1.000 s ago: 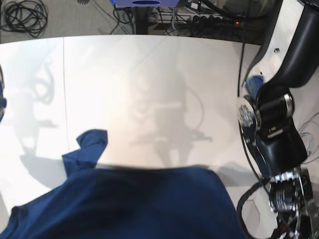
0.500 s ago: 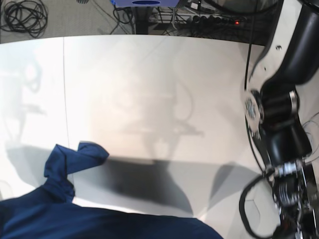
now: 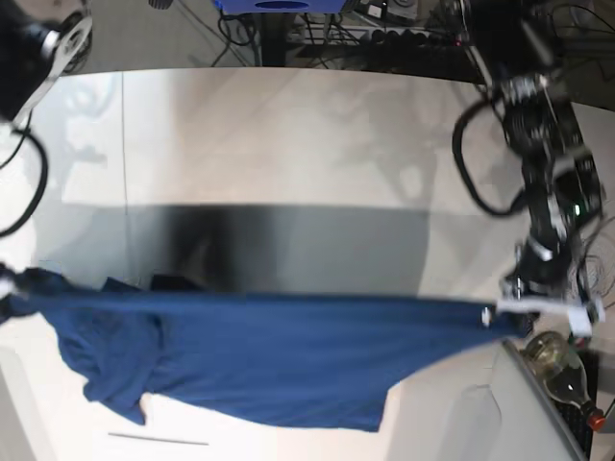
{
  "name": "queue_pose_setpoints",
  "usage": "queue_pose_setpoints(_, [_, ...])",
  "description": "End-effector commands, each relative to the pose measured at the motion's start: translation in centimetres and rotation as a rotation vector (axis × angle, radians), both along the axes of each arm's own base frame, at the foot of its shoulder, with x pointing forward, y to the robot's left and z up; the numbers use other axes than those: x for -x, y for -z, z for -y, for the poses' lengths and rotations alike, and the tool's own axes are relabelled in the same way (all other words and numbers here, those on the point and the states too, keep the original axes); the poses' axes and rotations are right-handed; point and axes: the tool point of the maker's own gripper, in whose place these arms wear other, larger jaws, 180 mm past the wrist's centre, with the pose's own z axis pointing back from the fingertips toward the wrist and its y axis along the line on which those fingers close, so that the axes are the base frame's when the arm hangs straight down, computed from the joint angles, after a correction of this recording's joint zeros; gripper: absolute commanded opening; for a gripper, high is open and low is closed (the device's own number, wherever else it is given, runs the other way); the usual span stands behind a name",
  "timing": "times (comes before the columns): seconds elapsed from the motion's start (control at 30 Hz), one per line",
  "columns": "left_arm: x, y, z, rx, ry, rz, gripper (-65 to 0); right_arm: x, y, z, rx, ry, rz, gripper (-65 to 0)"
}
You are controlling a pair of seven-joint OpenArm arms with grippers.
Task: Layout the t-shirt on the table in an organized manner, then fold the t-shirt properly
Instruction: 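Lower the shirt flat onto the table with both grippers holding its edge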
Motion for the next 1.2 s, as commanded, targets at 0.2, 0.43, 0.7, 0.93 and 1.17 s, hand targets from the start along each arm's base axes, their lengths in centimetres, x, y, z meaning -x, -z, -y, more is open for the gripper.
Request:
queue_pose_setpoints(0.2, [8.0, 5.5, -3.7, -0.046, -0.097, -0.175, -65.0, 6.9, 8.8, -1.3, -0.087, 0.062, -0.112, -65.0])
queue_pose_setpoints(0.43, [13.5, 8.9, -4.5, -0.092, -0.116, -0.275, -65.0, 12.0, 16.2, -1.8, -0.172, 0.126, -0.221, -65.0])
queue_pose_setpoints(0.7, [18.2, 12.7, -5.5, -0.099, -0.151, -0.39, -65.0, 16.1, 19.2, -2.2, -0.2, 0.154, -0.3, -65.0])
queue_pose_setpoints(0.93, [19.5, 14.0, -4.9, -0.077, -0.163, -0.425, -65.0, 17.1, 20.1, -3.2, -0.235, 0.178, -0.317, -59.9])
queue_pose_setpoints(1.17, [20.7, 14.5, -4.6, -0.072, -0.162, -0.452, -65.0, 18.6, 17.9, -0.1, -0.183, 0.269, -0.269, -32.1])
